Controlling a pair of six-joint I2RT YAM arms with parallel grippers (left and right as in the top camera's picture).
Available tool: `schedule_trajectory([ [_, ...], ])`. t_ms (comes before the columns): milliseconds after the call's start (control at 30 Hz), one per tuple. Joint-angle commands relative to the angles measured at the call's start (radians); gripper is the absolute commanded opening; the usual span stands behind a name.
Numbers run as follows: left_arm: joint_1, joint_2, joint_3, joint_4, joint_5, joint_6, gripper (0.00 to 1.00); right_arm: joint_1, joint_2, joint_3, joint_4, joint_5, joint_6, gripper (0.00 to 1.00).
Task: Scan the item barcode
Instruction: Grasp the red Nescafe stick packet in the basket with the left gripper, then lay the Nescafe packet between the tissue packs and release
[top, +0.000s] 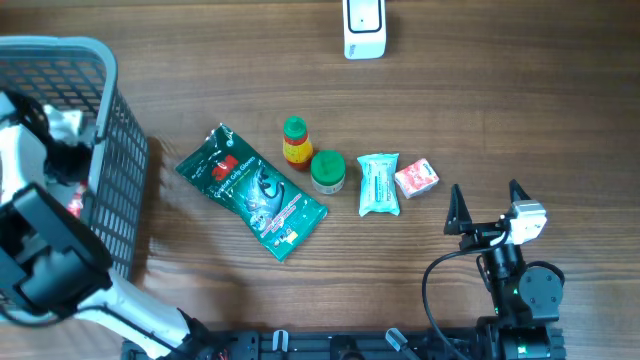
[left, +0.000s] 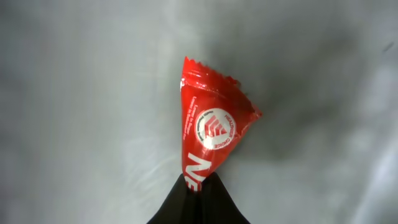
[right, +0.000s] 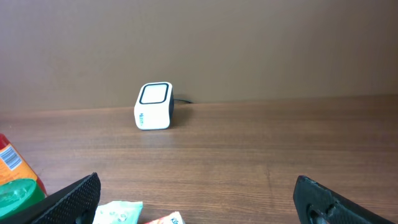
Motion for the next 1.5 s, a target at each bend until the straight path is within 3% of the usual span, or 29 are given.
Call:
schedule_trajectory([
  [0, 0.005, -0.237, 0.111, 0.016, -0.017, -0.126, 0.04, 0.004, 0.001, -0.001, 0.003, 0.010, 0.017, 1.00],
  [167, 0.005, -0.505, 0.127, 0.058, 0.003, -0.397, 0.04, 0.004, 0.001, -0.001, 0.003, 0.010, 0.017, 1.00],
  [300, 0.002, -0.698, 0.127, 0.057, 0.311, -0.539, 0.04, 0.004, 0.001, -0.001, 0.003, 0.010, 0.017, 1.00],
  [400, -0.005, -0.817, 0.127, 0.049, 0.644, -0.634, 0.04, 0.004, 0.001, -0.001, 0.003, 0.010, 0.017, 1.00],
  [533, -0.110, -0.864, 0.127, 0.008, 0.810, -0.661, 0.04, 0.004, 0.001, -0.001, 0.003, 0.010, 0.017, 1.00],
  [833, -0.666, -0.730, 0.127, -0.103, 0.807, -0.645, 0.04, 0.004, 0.001, -0.001, 0.003, 0.010, 0.017, 1.00],
  [1000, -0.941, -0.566, 0.127, -0.101, 0.667, -0.645, 0.04, 0.004, 0.001, -0.001, 0.003, 0.010, 0.017, 1.00],
  [1167, -1.150, -0.397, 0.127, -0.066, 0.473, -0.658, 0.04, 0.004, 0.001, -0.001, 0.003, 0.010, 0.017, 1.00],
  [1333, -1.290, -0.247, 0.127, 0.084, 0.465, -0.732, 0.04, 0.004, 0.001, -0.001, 0.003, 0.010, 0.017, 1.00],
  [1467, -1.383, -0.108, 0.127, 0.194, 0.374, -0.883, 0.04, 0.004, 0.007, -0.001, 0.003, 0.010, 0.017, 1.00],
])
